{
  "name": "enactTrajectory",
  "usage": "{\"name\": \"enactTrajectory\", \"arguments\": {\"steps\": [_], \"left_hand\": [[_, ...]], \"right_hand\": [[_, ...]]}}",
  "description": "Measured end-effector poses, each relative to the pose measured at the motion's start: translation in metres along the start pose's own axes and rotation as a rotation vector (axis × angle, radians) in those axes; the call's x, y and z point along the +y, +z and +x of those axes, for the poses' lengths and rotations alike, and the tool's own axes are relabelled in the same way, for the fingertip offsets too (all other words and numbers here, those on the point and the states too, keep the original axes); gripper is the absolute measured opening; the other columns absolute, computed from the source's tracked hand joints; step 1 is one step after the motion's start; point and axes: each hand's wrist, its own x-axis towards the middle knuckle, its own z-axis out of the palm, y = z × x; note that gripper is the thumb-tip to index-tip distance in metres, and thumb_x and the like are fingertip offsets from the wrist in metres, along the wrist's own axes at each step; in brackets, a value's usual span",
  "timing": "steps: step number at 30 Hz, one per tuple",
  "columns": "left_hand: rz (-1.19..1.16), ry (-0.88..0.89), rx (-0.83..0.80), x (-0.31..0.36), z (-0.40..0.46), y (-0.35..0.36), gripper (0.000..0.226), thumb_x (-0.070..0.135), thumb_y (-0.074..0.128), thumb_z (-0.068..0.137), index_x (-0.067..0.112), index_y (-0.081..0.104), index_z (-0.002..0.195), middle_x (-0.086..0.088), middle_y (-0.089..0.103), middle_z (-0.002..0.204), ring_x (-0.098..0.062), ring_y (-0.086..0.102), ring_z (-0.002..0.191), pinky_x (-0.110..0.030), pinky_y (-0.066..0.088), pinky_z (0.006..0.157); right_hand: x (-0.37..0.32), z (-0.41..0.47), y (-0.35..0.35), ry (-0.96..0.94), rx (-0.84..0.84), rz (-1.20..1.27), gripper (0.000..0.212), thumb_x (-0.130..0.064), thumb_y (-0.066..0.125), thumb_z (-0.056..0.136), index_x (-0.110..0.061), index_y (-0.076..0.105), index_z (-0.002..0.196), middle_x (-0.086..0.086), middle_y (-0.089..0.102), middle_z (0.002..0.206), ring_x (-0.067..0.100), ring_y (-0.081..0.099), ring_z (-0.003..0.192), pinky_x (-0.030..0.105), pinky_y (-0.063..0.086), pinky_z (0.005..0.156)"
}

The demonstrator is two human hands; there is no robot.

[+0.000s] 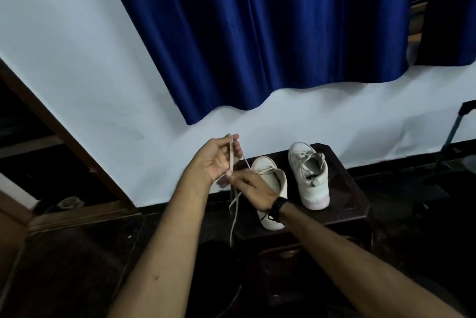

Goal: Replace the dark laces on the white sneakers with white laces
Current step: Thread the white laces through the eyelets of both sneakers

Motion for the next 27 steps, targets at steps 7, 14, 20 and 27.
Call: {"name": "enactTrajectory", "arguments": {"steps": [7,14,20,27], "left_hand": [[-0.092,0.064,0.370,-0.003,0.012,-0.048,0.015,-0.003,0.045,0.096,-0.002,0.059,0.095,-0.009,0.053,0.074,-0.012,0.051,0.059,-0.019,0.051,0.044],[0.740,0.488,0.346,-0.037,-0.001,-0.020,0.035,0.026,0.055,0.098,0.011,0.055,0.130,-0.008,0.061,0.120,-0.020,0.060,0.106,-0.031,0.046,0.091],[0.952,0.361,-0.086,-0.032,-0.011,0.020,0.049,0.045,0.053,0.098,-0.002,0.068,0.098,0.008,0.045,0.055,-0.002,0.037,0.047,-0.017,0.029,0.046],[1.103,0.485,0.150,-0.033,0.011,-0.023,0.030,0.032,0.060,0.095,0.019,0.071,0.071,-0.001,0.064,0.071,-0.011,0.052,0.069,-0.030,0.042,0.069]], "right_hand": [[-0.012,-0.015,-0.064,0.151,0.155,0.401,0.027,-0.015,0.040,0.103,-0.007,0.057,0.084,-0.001,0.034,0.049,0.006,0.030,0.041,0.016,0.027,0.043],[-0.026,0.001,-0.093,0.123,0.069,-0.397,0.020,-0.036,0.061,0.092,-0.021,0.071,0.082,-0.012,0.072,0.082,0.002,0.063,0.077,0.027,0.048,0.075],[-0.039,0.003,-0.094,0.027,0.271,-0.614,0.018,-0.043,0.065,0.085,-0.027,0.067,0.077,-0.006,0.063,0.067,0.013,0.057,0.067,0.033,0.048,0.064],[-0.024,-0.016,-0.135,0.098,0.171,-0.568,0.020,-0.037,0.064,0.090,-0.020,0.072,0.083,-0.019,0.063,0.069,-0.003,0.056,0.068,0.013,0.038,0.064]]}}
